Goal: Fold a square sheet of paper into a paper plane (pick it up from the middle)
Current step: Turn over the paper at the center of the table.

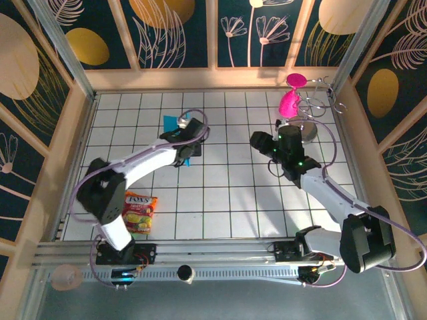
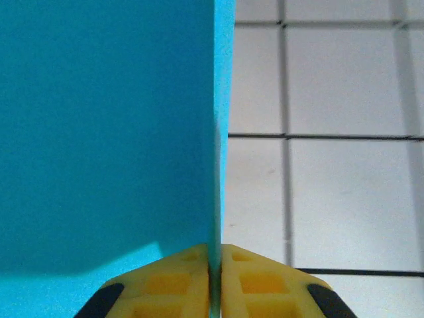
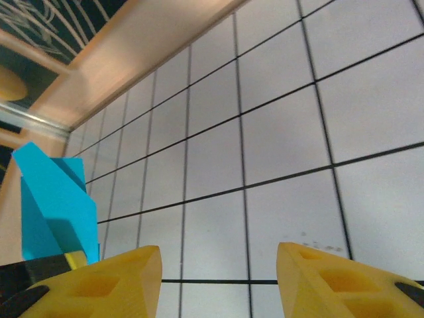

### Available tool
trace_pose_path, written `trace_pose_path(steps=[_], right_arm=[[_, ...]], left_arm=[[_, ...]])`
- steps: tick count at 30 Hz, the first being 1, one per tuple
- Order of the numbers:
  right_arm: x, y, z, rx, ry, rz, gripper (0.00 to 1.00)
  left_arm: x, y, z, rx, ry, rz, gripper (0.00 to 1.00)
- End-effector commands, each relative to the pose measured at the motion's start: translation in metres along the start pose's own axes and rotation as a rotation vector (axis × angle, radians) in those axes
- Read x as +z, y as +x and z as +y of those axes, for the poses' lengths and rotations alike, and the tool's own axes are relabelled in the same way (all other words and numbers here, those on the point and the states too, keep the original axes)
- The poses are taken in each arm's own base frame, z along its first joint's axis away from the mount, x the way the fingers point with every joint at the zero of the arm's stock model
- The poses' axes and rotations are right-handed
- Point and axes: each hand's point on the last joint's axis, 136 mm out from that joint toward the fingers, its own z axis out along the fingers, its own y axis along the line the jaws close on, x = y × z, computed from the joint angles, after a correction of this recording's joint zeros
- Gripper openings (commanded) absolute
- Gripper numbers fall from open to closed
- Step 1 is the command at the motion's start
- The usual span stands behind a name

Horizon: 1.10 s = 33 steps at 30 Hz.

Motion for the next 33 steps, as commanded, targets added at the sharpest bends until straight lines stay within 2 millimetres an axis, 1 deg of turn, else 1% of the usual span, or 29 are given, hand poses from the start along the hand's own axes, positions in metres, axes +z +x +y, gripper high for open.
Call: trace_pose_path(steps=[1, 4, 5, 8, 12, 14, 17, 18, 20, 25, 28, 33], right_arm=[[-0.008, -0.007, -0.016, 0.015, 0.054, -0.043, 0.49], [-0.008, -0.005, -0.020, 0.022, 0.061, -0.036, 0.49], [-0.008, -0.004, -0.021, 0.023, 0.060, -0.034, 0.49], [-0.006, -0.002, -0.024, 0.033, 0.062, -0.026, 0.49], [-0.004, 0.002, -0.027, 0.040, 0.066, -0.014, 0.49], [-0.003, 0.004, -0.028, 0.042, 0.066, -0.006, 0.49], [-0.001, 0.006, -0.030, 0.047, 0.068, 0.004, 0.49], [0.000, 0.007, -0.031, 0.050, 0.069, 0.007, 0.49], [0.001, 0.009, -0.031, 0.053, 0.067, 0.012, 0.49], [0.003, 0.010, -0.031, 0.057, 0.065, 0.021, 0.49], [0.003, 0.010, -0.030, 0.062, 0.062, 0.018, 0.49], [0.004, 0.011, -0.031, 0.068, 0.062, 0.023, 0.49]], left_arm=[[0.009, 0.023, 0.041, 0.186, -0.357, 0.046, 0.11], [0.023, 0.032, 0.029, 0.259, -0.427, 0.047, 0.11], [0.025, 0.036, 0.028, 0.286, -0.450, 0.057, 0.10], [0.036, 0.046, 0.016, 0.340, -0.480, 0.061, 0.10], [0.048, 0.060, 0.001, 0.377, -0.474, 0.078, 0.13], [0.053, 0.066, -0.003, 0.387, -0.471, 0.088, 0.13], [0.061, 0.078, -0.008, 0.391, -0.444, 0.117, 0.15], [0.064, 0.079, -0.014, 0.375, -0.418, 0.112, 0.15], [0.067, 0.084, -0.018, 0.364, -0.394, 0.127, 0.17], [0.067, 0.088, -0.032, 0.315, -0.302, 0.148, 0.23], [0.060, 0.086, -0.047, 0.260, -0.204, 0.154, 0.28], [0.042, 0.076, -0.074, 0.141, -0.024, 0.153, 0.35]])
